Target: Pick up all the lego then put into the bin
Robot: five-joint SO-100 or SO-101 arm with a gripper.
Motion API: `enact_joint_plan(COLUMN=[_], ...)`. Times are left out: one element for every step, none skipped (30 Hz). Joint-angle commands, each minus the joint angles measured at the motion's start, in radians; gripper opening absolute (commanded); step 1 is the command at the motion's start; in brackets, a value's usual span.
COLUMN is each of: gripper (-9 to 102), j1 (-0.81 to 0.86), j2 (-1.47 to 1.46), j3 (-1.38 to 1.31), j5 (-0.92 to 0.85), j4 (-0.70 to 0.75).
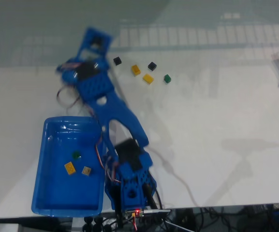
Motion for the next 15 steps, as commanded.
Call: enact_joint_plan(gripper=[33, 33, 33, 33, 33, 32, 32, 32, 32, 32, 31, 30, 30, 30, 31], j1=[0.130, 0.155, 0.173, 0.189, 0.201, 0.212, 0.224, 0.235, 0.244, 0.252, 0.261, 0.267, 0.272, 0.276, 0.281], j2=[-0.138, -0.195, -0.247, -0.301, -0.354, -0.402, -0.448, -0.492, -0.534, -0.572, -0.606, -0.635, -0.663, -0.689, -0.712], j3=[-0.107, -0.132, -0.156, -0.187, -0.222, -0.252, -0.284, -0.319, -0.353, -0.382, -0.410, -0.433, -0.449, -0.466, -0.482], j5=[0.032, 0.034, 0.034, 0.037, 0.043, 0.055, 0.072, 0.094, 0.114, 0.133, 0.156, 0.175, 0.189, 0.206, 0.224], j4=[-0.098, -0.115, -0.132, -0.141, -0.141, -0.146, -0.146, -0.146, -0.147, -0.147, -0.149, -0.153, -0.158, -0.164, -0.172])
